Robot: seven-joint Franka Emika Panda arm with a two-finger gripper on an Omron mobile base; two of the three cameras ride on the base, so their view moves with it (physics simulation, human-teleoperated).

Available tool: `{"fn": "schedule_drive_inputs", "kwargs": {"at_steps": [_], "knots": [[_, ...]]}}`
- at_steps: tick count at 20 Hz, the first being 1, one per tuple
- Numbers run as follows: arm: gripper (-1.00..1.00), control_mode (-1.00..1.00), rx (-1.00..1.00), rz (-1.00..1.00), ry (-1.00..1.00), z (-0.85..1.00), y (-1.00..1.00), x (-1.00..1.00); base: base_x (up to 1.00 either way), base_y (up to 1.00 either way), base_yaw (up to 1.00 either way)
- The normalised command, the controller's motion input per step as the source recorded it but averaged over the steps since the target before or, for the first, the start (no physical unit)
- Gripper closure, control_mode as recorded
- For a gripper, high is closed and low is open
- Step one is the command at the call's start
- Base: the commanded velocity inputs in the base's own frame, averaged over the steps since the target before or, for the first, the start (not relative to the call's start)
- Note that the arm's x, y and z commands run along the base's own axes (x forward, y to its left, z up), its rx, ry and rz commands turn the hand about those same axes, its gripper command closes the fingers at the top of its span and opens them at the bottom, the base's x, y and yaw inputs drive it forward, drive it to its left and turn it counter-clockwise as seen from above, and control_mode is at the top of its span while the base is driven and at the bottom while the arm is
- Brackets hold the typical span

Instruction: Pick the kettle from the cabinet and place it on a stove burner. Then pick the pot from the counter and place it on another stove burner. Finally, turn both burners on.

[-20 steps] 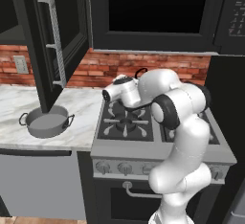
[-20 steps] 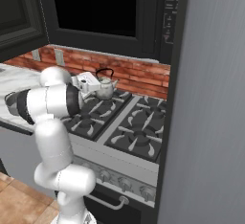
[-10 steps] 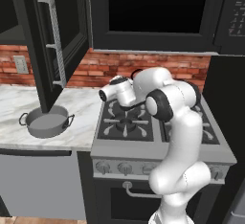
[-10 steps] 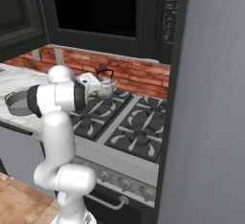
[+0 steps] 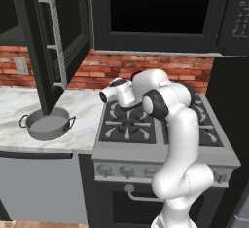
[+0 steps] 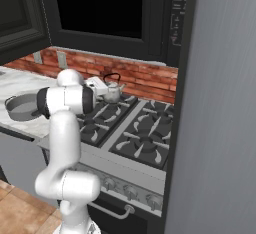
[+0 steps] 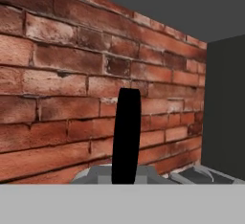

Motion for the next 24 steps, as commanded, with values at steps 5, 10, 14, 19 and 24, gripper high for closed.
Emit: {"fn": "schedule_drive_inputs", "kwargs": {"at_steps": [5, 10, 14, 19, 24], "knots": [[1.00, -1.00, 0.00, 0.00, 0.00, -0.18, 0.00, 0.39, 0.00, 0.00, 0.00], [1.00, -1.00, 0.00, 0.00, -0.01, -0.17, 0.00, 0.39, 0.00, 0.00, 0.00], [1.00, -1.00, 0.00, 0.00, -0.01, -0.17, 0.00, 0.38, 0.00, 0.00, 0.00], [1.00, -1.00, 0.00, 0.00, 0.00, -0.18, 0.03, 0.34, 0.00, 0.00, 0.00], [1.00, -1.00, 0.00, 0.00, 0.00, -0.20, 0.03, 0.30, 0.00, 0.00, 0.00]]}}
